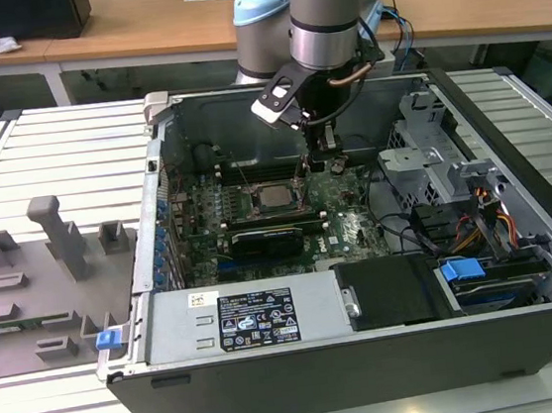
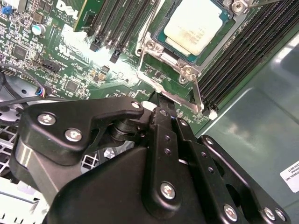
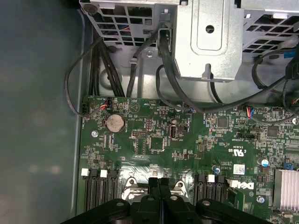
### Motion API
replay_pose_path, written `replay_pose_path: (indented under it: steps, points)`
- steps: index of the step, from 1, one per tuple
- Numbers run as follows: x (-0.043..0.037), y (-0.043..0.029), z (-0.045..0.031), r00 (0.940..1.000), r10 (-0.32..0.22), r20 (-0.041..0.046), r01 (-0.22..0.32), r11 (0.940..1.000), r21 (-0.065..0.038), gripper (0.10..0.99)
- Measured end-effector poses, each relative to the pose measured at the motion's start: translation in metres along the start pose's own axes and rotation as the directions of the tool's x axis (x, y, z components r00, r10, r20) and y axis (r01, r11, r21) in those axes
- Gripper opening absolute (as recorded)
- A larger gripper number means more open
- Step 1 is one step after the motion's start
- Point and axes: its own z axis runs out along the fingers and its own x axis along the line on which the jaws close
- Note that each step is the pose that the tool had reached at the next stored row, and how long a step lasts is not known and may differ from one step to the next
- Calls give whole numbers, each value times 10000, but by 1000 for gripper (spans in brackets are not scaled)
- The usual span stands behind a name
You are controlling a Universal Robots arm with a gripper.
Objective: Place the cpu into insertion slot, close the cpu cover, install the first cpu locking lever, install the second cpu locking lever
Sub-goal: 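Close the cpu cover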
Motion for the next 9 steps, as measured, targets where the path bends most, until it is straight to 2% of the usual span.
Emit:
replay_pose_path:
  steps: [9]
  points:
    - [1, -26, -1, 10000, 1, 0, -1, 10000, 0, 106]
